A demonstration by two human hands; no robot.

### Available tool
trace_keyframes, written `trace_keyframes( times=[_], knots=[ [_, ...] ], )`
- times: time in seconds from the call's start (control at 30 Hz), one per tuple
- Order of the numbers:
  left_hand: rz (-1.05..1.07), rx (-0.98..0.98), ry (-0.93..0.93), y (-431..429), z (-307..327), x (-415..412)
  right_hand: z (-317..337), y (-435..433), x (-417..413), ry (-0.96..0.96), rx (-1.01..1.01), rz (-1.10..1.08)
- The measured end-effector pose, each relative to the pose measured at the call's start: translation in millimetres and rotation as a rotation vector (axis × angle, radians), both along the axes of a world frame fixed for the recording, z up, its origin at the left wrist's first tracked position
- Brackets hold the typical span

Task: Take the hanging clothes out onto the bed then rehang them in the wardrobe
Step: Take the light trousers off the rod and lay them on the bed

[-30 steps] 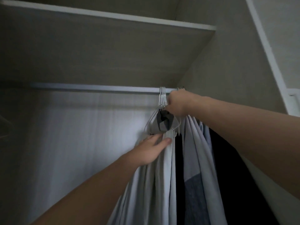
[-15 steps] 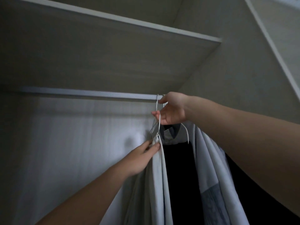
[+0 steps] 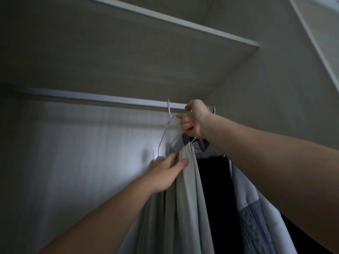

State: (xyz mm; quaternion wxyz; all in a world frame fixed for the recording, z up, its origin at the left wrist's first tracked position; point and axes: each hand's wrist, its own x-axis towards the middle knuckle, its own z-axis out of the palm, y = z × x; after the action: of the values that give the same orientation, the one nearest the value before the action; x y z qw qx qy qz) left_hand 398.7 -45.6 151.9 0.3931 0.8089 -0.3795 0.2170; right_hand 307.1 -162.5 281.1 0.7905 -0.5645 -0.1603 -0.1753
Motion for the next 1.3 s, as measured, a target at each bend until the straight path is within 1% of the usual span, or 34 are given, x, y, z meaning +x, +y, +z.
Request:
trace_keyframes(
  times=[0.07, 0.13, 0.27, 0.33, 0.43, 0.5, 0.57, 0.63, 0.67, 0.73, 0.8, 0.87, 1.0, 1.07, 1.17, 1.3],
  knots=[
    [-0.046, -0.008, 0.01, 3, 1, -4, -1, 5, -1, -0.059, 0.007, 0.018],
    [-0.041, -0.028, -0.013, 6, 4, -6, 0, 8, -4, -0.11, 0.001, 0.024],
    [0.093, -0.066, -0.192, 11, 8, -13, -4, 4, -17, -0.178, -0.041, 0.011],
    [0.155, -0.069, -0.266, 11, 9, -17, -11, -4, -26, -0.203, -0.069, -0.07],
    [0.217, -0.125, -0.324, 5, 17, -22, -27, -25, -41, -0.256, -0.136, -0.289],
    [0.286, -0.187, -0.375, -5, 27, -29, -39, -44, -56, -0.314, -0.217, -0.482],
    [0.335, -0.266, -0.418, -18, 35, -40, -50, -68, -75, -0.409, -0.36, -0.728],
    [0.342, -0.341, -0.432, -35, 39, -58, -60, -93, -100, -0.518, -0.537, -0.957],
    [0.35, -0.374, -0.451, -44, 40, -69, -64, -106, -113, -0.558, -0.607, -1.051],
    [0.388, -0.439, -0.548, -63, 40, -93, -72, -133, -143, -0.605, -0.72, -1.207],
    [0.411, -0.511, -0.654, -83, 43, -121, -77, -158, -176, -0.606, -0.794, -1.339],
    [0.4, -0.566, -0.692, -106, 48, -151, -81, -182, -210, -0.564, -0.838, -1.443],
    [0.315, -0.592, -0.673, -159, 47, -210, -93, -232, -287, -0.49, -0.909, -1.601],
    [0.294, -0.603, -0.701, -188, 40, -243, -101, -257, -330, -0.458, -0.941, -1.685],
    [0.223, -0.646, -0.69, -233, 31, -294, -111, -293, -398, -0.403, -0.99, -1.843],
    [0.093, -0.616, -0.666, -302, 18, -364, -128, -339, -499, -0.327, -1.045, -2.005]
  ],
)
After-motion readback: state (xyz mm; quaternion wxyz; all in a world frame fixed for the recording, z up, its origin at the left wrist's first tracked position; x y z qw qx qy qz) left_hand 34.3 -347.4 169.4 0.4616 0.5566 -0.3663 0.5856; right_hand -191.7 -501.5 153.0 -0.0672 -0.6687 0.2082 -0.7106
